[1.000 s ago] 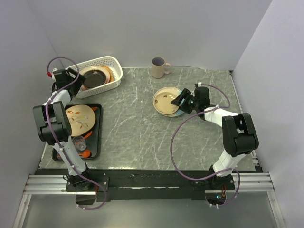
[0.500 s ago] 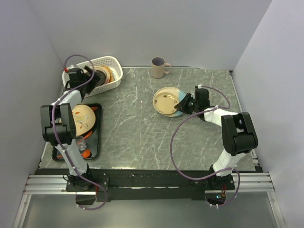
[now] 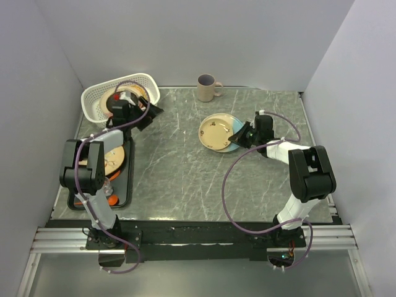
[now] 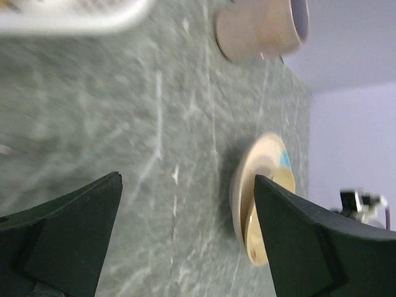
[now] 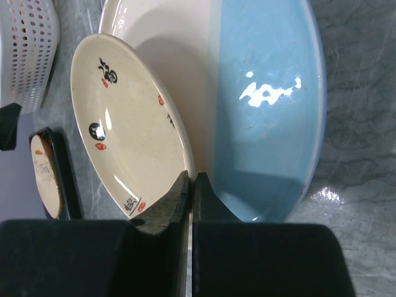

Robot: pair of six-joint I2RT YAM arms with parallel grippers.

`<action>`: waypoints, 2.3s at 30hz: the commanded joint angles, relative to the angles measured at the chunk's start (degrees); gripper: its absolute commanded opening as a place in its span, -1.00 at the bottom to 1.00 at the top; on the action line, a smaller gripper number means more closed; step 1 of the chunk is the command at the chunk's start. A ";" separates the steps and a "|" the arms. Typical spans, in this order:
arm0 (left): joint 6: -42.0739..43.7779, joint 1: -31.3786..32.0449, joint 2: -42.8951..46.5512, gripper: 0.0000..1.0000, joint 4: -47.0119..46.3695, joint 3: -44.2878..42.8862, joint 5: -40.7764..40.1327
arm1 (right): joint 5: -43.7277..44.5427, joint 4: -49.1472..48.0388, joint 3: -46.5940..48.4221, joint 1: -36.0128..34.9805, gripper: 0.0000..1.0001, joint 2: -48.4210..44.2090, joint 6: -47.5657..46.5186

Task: Place the plates into the plastic bin on the countertop
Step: Pick up the plate at the center of the board, then place the plate in the plastic bin.

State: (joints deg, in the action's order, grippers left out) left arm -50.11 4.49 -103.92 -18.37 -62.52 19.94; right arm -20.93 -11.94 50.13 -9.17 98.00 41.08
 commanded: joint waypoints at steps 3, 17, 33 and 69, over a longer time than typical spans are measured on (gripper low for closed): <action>3.88 5.52 2.15 0.79 -13.43 4.95 7.65 | -3.15 -2.12 -0.65 0.12 -1.00 -0.87 -0.04; 7.83 17.13 -1.81 0.66 -13.79 4.25 6.07 | -5.35 -2.21 -2.14 0.03 -1.00 -6.67 0.49; 6.16 20.91 -4.10 0.40 -16.79 4.69 5.28 | -6.49 -0.45 -1.61 -1.46 -1.00 -9.14 -0.38; 9.15 20.82 -2.61 -0.99 -8.70 0.56 1.77 | -7.73 0.34 -0.65 -2.17 0.55 -7.56 -1.44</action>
State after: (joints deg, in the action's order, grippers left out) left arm -43.09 25.28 -109.56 -27.59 -59.31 23.38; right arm -28.05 -10.24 48.29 -11.11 90.94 40.51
